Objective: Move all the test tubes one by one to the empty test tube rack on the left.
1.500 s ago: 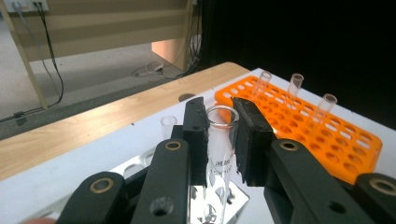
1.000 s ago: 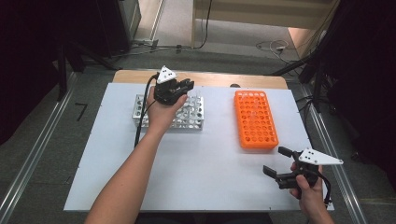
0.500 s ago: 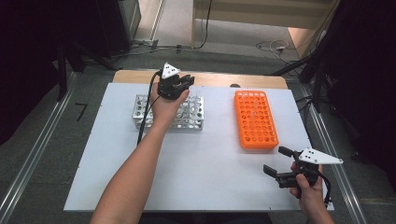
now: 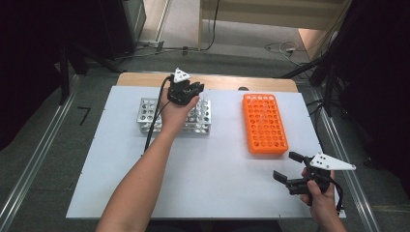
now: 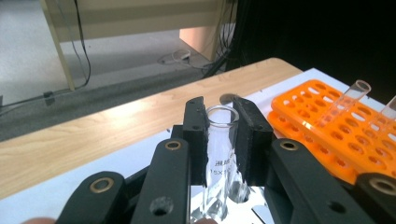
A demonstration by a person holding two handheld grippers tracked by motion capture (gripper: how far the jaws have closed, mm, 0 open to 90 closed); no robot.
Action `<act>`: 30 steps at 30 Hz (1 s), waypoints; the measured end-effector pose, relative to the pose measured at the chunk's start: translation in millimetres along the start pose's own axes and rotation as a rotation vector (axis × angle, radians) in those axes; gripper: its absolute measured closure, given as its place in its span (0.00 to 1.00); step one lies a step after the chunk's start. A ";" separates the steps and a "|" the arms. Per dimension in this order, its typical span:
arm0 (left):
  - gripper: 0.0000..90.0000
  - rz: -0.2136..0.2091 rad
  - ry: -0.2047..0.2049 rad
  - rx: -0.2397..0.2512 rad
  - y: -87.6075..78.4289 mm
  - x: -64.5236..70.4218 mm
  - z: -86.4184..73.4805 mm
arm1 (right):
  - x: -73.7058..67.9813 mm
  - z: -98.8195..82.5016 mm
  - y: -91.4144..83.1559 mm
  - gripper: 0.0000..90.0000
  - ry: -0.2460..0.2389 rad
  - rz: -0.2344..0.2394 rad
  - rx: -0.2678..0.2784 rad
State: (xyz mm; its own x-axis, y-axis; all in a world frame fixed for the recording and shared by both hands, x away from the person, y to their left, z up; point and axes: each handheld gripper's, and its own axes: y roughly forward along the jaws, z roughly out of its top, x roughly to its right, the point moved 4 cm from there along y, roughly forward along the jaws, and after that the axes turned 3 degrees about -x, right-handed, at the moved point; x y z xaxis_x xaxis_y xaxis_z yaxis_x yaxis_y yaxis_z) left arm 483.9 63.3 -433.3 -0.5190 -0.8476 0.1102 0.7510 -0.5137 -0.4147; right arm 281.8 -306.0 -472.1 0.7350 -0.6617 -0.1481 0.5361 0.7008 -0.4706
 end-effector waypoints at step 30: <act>0.75 -0.001 -0.014 -0.065 0.9 4.1 -10.7 | -0.9 -0.1 1.9 0.00 -0.006 -0.002 -0.007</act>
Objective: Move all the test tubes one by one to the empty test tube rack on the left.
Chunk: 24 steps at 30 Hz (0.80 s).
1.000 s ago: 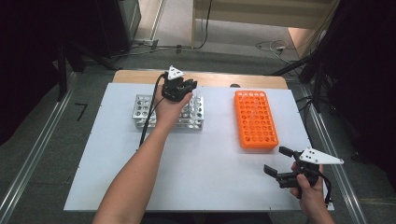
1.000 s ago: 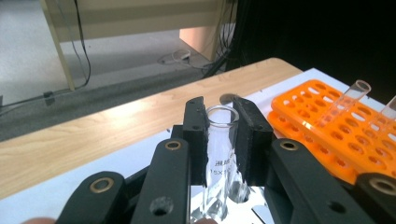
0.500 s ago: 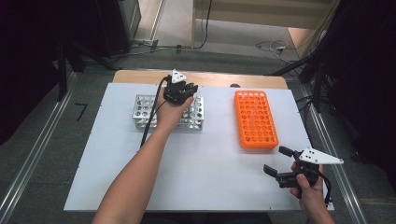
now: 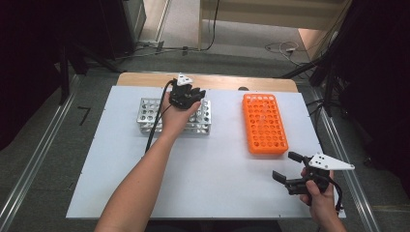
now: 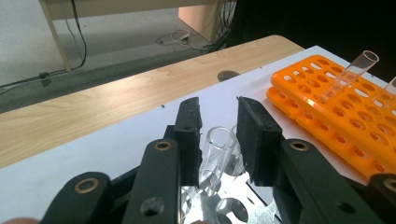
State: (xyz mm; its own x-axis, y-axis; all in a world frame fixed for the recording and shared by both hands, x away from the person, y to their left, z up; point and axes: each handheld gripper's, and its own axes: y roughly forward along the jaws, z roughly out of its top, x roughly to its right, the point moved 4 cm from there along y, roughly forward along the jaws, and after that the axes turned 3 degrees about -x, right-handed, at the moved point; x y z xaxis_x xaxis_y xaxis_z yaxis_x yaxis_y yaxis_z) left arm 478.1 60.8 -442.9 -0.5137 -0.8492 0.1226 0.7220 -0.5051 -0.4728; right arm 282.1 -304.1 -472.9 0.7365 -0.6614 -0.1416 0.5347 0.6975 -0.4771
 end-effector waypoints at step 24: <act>0.08 -0.107 -0.031 0.059 -66.3 16.8 -12.6 | -2.4 5.0 7.8 0.00 -0.009 0.001 -0.010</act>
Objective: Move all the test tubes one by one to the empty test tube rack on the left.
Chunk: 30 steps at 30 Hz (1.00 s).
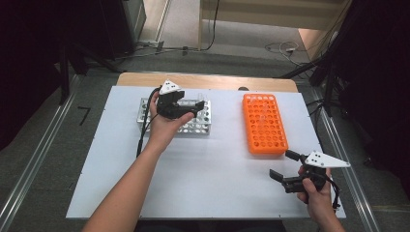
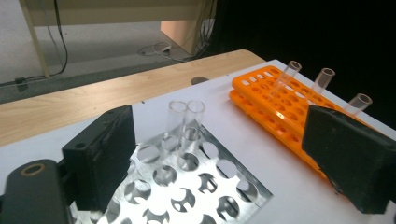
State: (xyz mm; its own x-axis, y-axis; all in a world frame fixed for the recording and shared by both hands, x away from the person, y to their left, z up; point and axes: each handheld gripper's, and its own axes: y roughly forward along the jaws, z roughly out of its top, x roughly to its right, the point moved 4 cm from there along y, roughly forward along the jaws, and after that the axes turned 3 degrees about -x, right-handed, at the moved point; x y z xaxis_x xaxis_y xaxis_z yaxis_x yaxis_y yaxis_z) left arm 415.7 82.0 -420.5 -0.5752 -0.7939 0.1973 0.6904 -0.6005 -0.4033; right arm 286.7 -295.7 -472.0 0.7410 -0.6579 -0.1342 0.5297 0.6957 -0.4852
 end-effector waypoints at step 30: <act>0.00 -0.079 0.070 0.040 -68.4 50.6 -46.5 | 12.5 44.4 22.0 0.00 0.019 -0.042 0.033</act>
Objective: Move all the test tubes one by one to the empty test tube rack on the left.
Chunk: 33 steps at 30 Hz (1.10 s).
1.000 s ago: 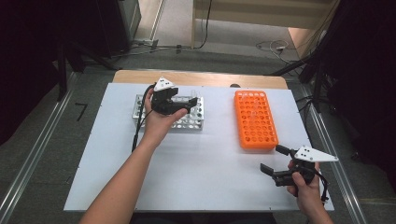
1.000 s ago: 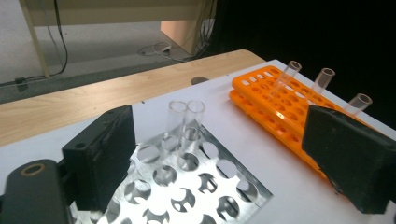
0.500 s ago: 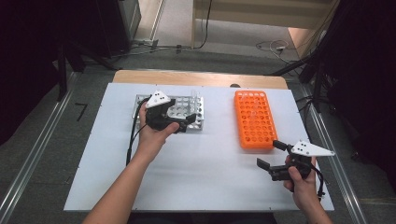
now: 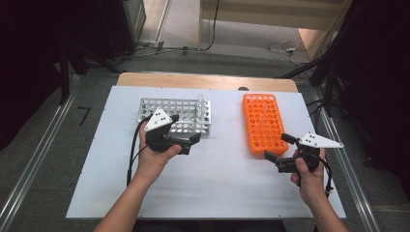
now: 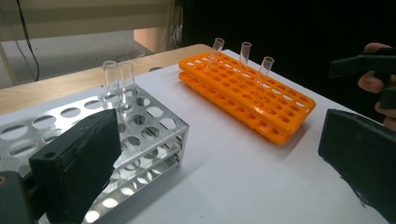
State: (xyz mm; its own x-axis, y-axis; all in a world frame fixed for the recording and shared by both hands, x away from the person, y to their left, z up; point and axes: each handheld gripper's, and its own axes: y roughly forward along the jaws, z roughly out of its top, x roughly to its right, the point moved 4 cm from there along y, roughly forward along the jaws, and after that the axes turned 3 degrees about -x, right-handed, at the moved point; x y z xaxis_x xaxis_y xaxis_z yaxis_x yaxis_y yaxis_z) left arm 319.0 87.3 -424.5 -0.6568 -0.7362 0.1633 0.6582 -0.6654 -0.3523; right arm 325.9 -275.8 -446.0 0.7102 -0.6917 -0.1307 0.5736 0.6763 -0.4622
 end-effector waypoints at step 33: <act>0.00 -0.012 -0.050 -0.012 -27.2 9.0 -43.5 | 45.4 14.5 77.1 0.54 0.078 -0.147 -0.174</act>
State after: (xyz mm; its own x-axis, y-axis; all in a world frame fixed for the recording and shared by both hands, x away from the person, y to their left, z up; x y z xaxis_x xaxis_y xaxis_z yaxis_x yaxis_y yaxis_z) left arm 279.1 104.2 -453.5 -0.6450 -0.7338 0.2135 0.6458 -0.6727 -0.3611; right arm 408.3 -251.5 -474.9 0.5865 -0.8018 -0.1147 0.5851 0.5173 -0.6245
